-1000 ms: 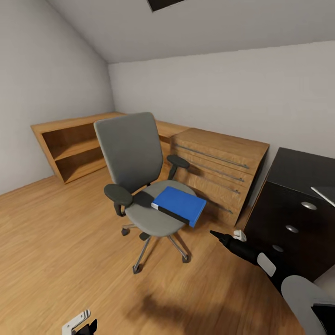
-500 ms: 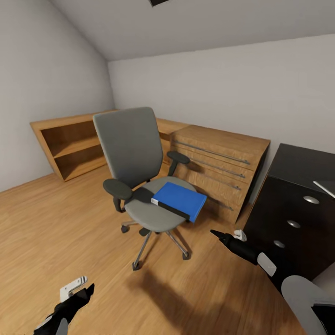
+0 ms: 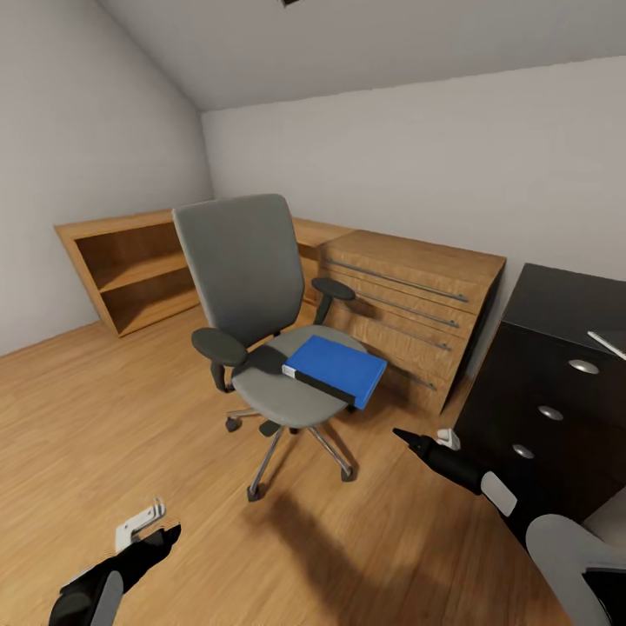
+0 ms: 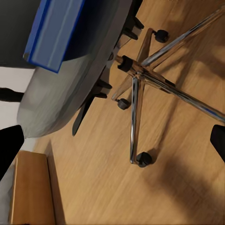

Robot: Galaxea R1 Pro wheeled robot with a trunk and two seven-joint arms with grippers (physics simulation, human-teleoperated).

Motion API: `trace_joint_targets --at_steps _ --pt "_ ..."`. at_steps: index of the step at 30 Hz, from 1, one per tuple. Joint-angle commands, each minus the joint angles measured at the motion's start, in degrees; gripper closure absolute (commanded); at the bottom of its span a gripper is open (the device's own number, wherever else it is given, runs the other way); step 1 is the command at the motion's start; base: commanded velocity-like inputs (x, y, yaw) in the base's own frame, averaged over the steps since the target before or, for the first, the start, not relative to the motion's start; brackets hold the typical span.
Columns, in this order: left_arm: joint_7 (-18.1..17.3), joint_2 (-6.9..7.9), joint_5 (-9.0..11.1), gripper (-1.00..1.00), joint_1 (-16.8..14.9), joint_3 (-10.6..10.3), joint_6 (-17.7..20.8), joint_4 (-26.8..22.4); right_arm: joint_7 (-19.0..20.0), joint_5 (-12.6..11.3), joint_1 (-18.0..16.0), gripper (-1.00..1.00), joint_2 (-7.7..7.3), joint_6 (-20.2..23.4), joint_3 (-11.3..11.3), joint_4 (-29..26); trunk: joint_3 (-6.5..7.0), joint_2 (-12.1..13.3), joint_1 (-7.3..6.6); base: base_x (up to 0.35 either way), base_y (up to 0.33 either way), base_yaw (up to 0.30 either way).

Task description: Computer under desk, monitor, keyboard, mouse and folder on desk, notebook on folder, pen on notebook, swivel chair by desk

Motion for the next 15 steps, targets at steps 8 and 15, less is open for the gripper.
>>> trace_joint_targets --at_steps 8,15 --pt "-0.1 0.13 0.8 -1.00 0.0 0.2 -0.1 4.4 1.3 -0.3 0.0 -1.00 -0.03 0.5 0.0 -0.1 -0.05 0.0 -0.01 0.000 0.000 0.000" --pt "-0.2 0.21 0.8 -1.00 0.0 0.8 -2.9 7.8 1.5 -0.4 0.0 -1.00 -0.02 0.6 0.1 -0.4 -0.05 0.0 -0.01 0.000 0.000 0.000"
